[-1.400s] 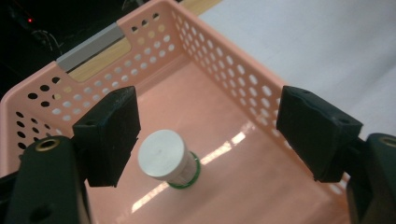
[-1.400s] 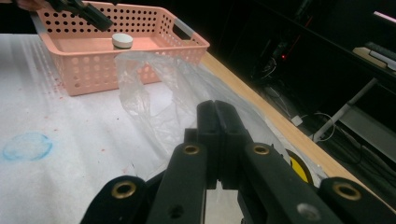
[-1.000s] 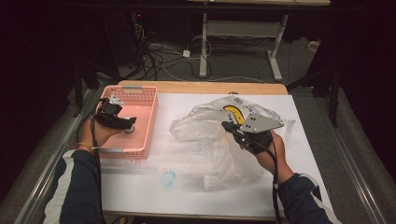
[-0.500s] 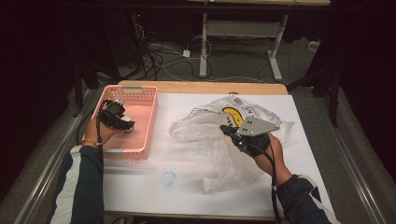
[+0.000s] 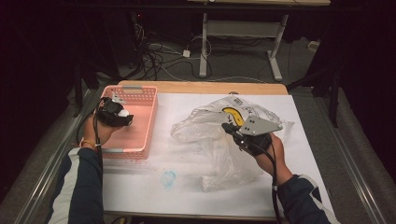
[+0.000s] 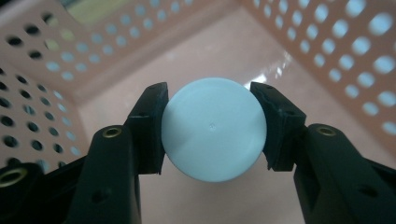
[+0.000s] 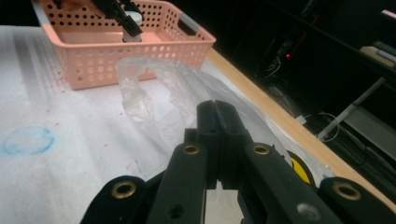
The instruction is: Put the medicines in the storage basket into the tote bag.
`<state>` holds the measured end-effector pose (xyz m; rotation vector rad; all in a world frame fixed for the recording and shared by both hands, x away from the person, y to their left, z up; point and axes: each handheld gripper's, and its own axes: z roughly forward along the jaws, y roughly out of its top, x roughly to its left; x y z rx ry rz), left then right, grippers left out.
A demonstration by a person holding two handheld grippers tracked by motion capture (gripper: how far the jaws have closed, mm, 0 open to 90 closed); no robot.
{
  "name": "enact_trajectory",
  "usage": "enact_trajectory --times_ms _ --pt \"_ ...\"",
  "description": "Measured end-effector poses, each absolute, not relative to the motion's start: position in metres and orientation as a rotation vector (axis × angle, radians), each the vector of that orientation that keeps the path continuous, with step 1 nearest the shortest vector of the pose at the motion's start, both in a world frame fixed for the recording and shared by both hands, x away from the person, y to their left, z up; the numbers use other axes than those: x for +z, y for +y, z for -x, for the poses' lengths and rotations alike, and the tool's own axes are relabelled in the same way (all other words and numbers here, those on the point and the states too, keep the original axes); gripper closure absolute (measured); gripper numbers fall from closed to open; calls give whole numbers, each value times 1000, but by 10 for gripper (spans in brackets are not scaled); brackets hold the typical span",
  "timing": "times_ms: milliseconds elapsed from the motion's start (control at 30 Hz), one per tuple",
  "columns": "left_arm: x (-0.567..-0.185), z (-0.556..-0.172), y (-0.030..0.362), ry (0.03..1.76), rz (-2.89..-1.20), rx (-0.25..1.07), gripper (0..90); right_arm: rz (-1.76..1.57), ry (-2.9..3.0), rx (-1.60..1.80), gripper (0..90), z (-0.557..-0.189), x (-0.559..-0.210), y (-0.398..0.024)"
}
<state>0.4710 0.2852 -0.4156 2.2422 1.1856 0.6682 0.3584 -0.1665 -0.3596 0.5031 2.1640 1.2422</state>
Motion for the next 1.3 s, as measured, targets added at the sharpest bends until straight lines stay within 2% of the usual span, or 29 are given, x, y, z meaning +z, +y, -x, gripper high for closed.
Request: enact_trajectory --times_ms 233,467,833,1133,1300 --pt "-388 -439 268 996 -2093 756 484 -531 2114 1285 900 -358 -350 -175" --pt "-385 -413 247 841 -1982 796 484 -545 2121 1303 900 -357 -354 -172" --pt "-386 -398 209 731 -1937 711 485 -562 2150 1272 900 -360 -365 -169" --pt "-370 -368 180 571 -1895 696 485 -605 2146 1285 900 -365 -373 -171" --pt "-374 -351 159 495 -1903 730 485 -615 2131 1290 900 -364 -373 -171"
